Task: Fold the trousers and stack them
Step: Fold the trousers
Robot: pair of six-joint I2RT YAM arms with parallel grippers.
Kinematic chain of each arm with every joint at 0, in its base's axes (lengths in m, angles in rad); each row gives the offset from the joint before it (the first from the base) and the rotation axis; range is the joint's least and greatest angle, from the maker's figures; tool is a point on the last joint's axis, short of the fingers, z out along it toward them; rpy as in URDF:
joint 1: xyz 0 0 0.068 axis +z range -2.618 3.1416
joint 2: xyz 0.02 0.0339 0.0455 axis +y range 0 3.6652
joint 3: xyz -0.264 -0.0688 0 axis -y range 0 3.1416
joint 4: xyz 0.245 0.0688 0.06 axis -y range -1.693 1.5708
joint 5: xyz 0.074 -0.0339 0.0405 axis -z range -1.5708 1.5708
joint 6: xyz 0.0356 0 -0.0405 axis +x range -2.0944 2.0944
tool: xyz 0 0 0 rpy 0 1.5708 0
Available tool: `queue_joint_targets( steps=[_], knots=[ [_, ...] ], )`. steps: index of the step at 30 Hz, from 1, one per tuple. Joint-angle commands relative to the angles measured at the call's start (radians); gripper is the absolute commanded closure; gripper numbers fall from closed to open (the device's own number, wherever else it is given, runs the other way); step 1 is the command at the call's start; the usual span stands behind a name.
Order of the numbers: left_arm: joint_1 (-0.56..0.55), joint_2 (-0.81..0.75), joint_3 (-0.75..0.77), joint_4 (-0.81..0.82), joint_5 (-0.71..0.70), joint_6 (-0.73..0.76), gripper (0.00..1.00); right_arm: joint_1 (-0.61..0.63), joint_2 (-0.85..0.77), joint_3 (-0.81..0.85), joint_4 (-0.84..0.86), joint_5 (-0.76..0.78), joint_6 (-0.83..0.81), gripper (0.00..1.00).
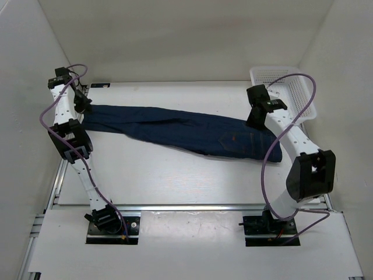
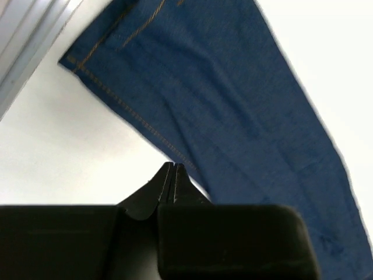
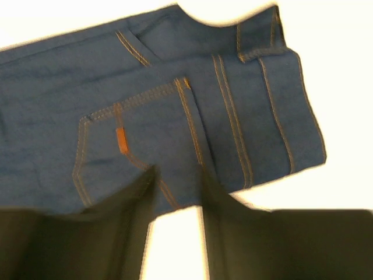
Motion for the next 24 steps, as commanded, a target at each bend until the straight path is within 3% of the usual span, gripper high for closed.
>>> queue_joint_targets(
  steps=[1, 3, 4, 5, 6, 8, 10, 11, 14, 20, 24],
  knots=[
    [-0.005, -0.105, -0.082, 0.016, -0.013, 0.022, 0.9, 0.0, -0.085, -0.064, -0.013, -0.003, 0.013, 0.68],
    [-0.005, -0.116, -0.151, 0.043, 0.0, 0.022, 0.9, 0.0, -0.108, -0.108, -0.025, -0.032, 0.036, 0.71],
    [-0.005, -0.116, -0.171, 0.054, 0.009, 0.022, 0.86, -0.018, -0.133, -0.126, -0.025, -0.059, 0.045, 0.71],
    [-0.005, -0.125, -0.188, 0.064, 0.023, 0.022, 0.76, -0.03, -0.145, -0.148, -0.025, -0.09, 0.058, 0.71],
    [-0.005, -0.125, -0.201, 0.064, 0.046, 0.022, 0.35, -0.065, -0.156, -0.172, -0.025, -0.124, 0.073, 0.66],
    [-0.027, -0.115, -0.227, 0.064, 0.046, 0.022, 0.0, -0.117, -0.18, -0.26, 0.009, -0.272, 0.12, 0.53],
    [-0.036, -0.115, -0.256, 0.064, 0.046, 0.009, 0.0, -0.203, -0.214, -0.338, 0.062, -0.393, 0.14, 0.44],
    [-0.036, -0.115, -0.303, 0.079, 0.046, 0.009, 0.0, -0.229, -0.225, -0.413, 0.085, -0.447, 0.166, 0.35],
    [-0.036, -0.153, -0.418, 0.12, 0.046, -0.004, 0.0, -0.288, -0.268, -0.487, 0.133, -0.566, 0.188, 0.25],
    [-0.045, -0.152, -0.46, 0.154, 0.046, -0.022, 0.02, -0.328, -0.303, -0.554, 0.142, -0.601, 0.211, 0.22],
    [-0.063, -0.101, -0.44, 0.173, 0.055, -0.034, 0.03, -0.394, -0.262, -0.633, 0.245, -0.676, 0.229, 0.22]
  ],
)
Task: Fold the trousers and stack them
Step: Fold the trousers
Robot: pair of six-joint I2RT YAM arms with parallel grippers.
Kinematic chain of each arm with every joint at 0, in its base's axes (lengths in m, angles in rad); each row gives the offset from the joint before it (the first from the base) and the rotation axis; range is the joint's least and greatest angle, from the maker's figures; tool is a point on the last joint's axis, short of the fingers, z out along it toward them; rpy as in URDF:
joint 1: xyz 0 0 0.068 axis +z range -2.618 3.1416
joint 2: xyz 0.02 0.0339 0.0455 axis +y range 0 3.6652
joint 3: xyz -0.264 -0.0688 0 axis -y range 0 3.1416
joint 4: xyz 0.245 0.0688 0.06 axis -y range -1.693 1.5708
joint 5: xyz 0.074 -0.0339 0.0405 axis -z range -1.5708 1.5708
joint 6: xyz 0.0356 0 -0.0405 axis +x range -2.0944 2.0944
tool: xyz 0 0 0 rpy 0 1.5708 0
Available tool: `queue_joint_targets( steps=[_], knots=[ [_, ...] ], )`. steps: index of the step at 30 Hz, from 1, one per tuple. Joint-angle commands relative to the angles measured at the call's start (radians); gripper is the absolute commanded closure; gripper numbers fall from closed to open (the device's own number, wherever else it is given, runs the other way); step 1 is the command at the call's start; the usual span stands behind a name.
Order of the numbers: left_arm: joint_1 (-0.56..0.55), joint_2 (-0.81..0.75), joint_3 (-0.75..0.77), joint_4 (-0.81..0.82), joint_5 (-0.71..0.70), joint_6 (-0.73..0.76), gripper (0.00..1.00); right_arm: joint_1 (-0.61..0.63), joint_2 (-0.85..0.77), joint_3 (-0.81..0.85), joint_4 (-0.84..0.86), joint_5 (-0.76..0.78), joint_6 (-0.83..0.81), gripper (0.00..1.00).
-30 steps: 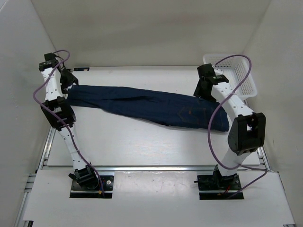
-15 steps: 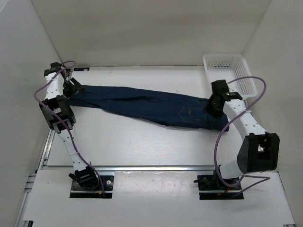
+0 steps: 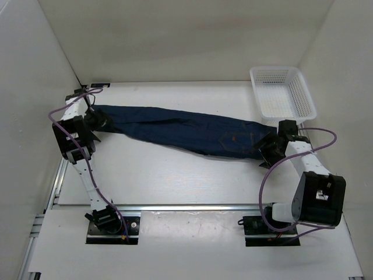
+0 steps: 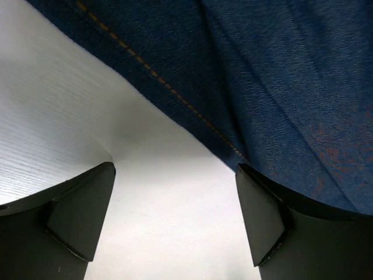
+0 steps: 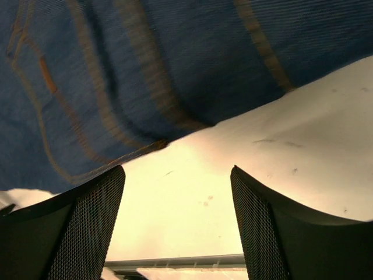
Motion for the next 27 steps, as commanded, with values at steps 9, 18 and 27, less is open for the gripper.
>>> queue_joint_targets(
  steps=[9, 18, 27],
  knots=[
    [-0.055, 0.066, 0.197, 0.022, 0.029, -0.048, 0.58, -0.043, 0.219, 0.02, 0.285, -0.05, 0.047, 0.29],
    [-0.055, 0.066, 0.213, 0.01, -0.004, -0.066, 0.9, -0.043, 0.218, 0.095, 0.249, 0.089, 0.036, 1.0],
    [-0.055, 0.012, 0.137, 0.01, -0.087, -0.075, 0.9, -0.043, 0.034, 0.063, 0.051, 0.168, -0.021, 1.0]
  ],
)
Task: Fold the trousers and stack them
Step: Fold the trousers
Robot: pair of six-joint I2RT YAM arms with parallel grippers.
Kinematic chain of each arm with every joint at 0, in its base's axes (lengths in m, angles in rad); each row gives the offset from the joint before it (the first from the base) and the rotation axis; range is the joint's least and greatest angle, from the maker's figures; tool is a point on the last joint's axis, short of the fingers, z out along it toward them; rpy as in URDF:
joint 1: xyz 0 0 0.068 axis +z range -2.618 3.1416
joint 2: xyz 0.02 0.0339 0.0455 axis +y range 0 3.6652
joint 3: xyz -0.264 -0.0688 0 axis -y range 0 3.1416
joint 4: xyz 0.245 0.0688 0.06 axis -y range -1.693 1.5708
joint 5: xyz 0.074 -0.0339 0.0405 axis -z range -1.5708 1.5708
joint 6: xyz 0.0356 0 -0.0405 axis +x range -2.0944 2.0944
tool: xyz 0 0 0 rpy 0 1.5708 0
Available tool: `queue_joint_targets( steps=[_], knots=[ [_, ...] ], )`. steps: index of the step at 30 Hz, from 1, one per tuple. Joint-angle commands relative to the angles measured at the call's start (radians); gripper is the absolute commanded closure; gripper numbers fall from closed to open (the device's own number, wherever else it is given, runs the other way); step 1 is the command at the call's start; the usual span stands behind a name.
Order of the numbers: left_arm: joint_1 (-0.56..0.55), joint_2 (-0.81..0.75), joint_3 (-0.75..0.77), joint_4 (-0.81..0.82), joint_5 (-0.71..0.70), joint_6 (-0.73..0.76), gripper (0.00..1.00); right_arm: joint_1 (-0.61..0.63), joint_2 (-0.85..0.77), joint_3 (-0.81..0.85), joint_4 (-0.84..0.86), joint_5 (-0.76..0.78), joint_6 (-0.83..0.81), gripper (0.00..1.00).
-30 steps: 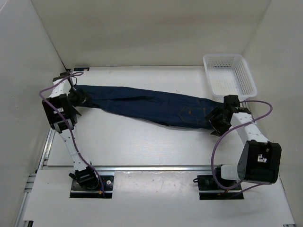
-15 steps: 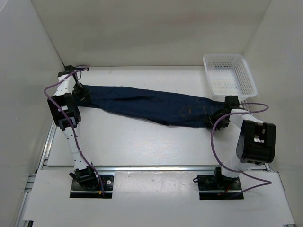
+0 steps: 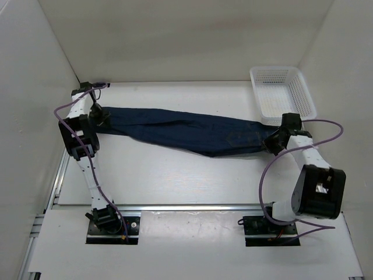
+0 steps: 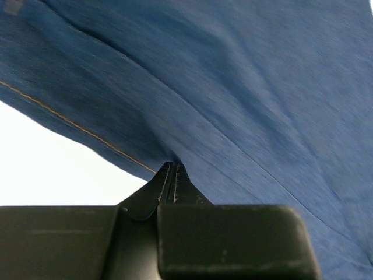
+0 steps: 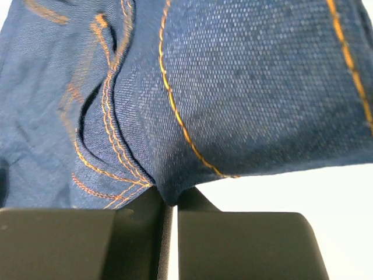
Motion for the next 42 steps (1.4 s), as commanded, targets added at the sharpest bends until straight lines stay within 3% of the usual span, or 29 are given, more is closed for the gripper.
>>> queue_joint_targets(
  steps=[1, 12, 20, 22, 27, 32, 42],
  knots=[
    [0.001, -0.082, -0.027, -0.002, -0.045, -0.008, 0.9, -0.004, -0.098, 0.001, -0.1, 0.083, -0.047, 1.0],
    [0.01, -0.258, -0.308, 0.028, -0.137, -0.008, 0.9, -0.004, -0.288, -0.062, -0.339, 0.093, -0.058, 1.0],
    [0.088, -0.464, -0.526, 0.073, -0.146, -0.008, 0.9, -0.004, -0.428, -0.096, -0.456, 0.157, -0.036, 1.0],
    [0.088, -0.473, -0.535, 0.088, -0.081, 0.001, 0.86, -0.004, -0.428, -0.096, -0.456, 0.157, -0.047, 1.0],
    [0.079, -0.337, -0.411, 0.088, 0.043, 0.001, 0.57, -0.004, -0.389, -0.096, -0.419, 0.119, -0.056, 1.0],
    [0.033, -0.225, -0.236, 0.078, 0.067, 0.001, 0.3, -0.004, -0.371, -0.087, -0.399, 0.119, -0.056, 1.0],
    [0.024, -0.107, -0.144, 0.057, 0.012, -0.05, 0.36, -0.004, -0.34, -0.098, -0.372, 0.11, -0.056, 1.0]
  ],
)
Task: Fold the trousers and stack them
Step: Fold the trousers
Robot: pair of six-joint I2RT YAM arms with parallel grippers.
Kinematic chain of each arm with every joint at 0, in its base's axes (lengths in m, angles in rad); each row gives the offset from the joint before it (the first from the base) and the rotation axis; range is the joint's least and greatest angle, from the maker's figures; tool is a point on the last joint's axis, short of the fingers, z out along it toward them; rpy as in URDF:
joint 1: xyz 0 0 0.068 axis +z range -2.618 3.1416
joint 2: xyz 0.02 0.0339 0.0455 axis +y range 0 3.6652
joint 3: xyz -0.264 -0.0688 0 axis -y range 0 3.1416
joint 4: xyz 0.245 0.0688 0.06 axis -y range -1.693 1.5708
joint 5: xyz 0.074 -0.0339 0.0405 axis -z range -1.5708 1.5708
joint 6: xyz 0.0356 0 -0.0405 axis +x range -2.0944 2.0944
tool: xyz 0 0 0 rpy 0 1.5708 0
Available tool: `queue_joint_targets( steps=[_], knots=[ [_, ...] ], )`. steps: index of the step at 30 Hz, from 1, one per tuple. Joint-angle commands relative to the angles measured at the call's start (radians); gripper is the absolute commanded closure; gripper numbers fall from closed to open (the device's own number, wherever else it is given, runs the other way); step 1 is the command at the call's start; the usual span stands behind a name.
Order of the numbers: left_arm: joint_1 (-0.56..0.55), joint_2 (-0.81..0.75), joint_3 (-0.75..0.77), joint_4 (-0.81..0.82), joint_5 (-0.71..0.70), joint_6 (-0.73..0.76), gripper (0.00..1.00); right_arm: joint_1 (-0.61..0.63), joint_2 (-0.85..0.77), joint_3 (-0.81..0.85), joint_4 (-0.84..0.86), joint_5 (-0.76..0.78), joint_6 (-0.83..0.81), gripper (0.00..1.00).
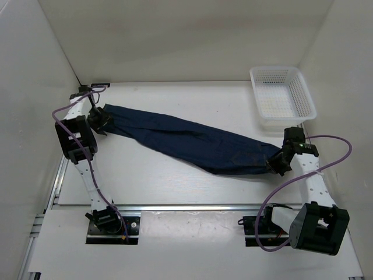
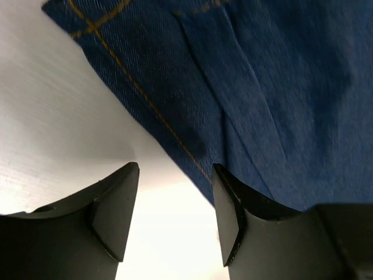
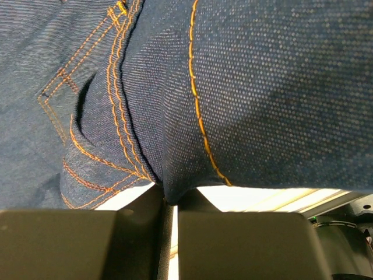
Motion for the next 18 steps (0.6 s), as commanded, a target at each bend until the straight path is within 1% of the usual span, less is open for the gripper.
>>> queue_joint_targets(
  steps=[1, 8, 9, 10, 12, 14, 15, 17, 18],
  knots=[
    [0.007, 0.023, 0.054, -0.019, -0.023, -0.02, 0.36, -0.004, 0.018, 0.0, 0.029, -0.007, -0.012, 1.0],
    [-0.003, 0.065, 0.097, -0.051, -0.09, -0.038, 0.36, -0.004, 0.027, 0.009, 0.038, -0.007, -0.012, 1.0],
    [-0.012, 0.075, 0.113, -0.051, -0.09, -0.038, 0.38, -0.004, 0.027, 0.009, 0.038, -0.007, -0.012, 1.0],
    [-0.012, 0.089, 0.122, -0.063, -0.099, -0.038, 0.44, -0.004, 0.027, 0.009, 0.038, -0.007, -0.012, 1.0],
    [-0.012, 0.098, 0.134, -0.074, -0.099, -0.038, 0.5, -0.004, 0.027, 0.009, 0.038, -0.007, -0.012, 1.0],
    [-0.012, 0.107, 0.143, -0.074, -0.112, -0.049, 0.59, -0.004, 0.027, 0.009, 0.038, -0.007, -0.012, 1.0],
    [-0.012, 0.108, 0.156, -0.074, -0.112, -0.049, 0.62, -0.004, 0.027, 0.009, 0.038, -0.007, -0.012, 1.0],
    [-0.012, 0.118, 0.165, -0.085, -0.121, -0.049, 0.72, -0.004, 0.027, 0.009, 0.038, -0.007, -0.012, 1.0],
    [-0.012, 0.118, 0.165, -0.085, -0.121, -0.049, 0.79, -0.004, 0.027, 0.009, 0.038, -0.007, -0.012, 1.0]
  ],
)
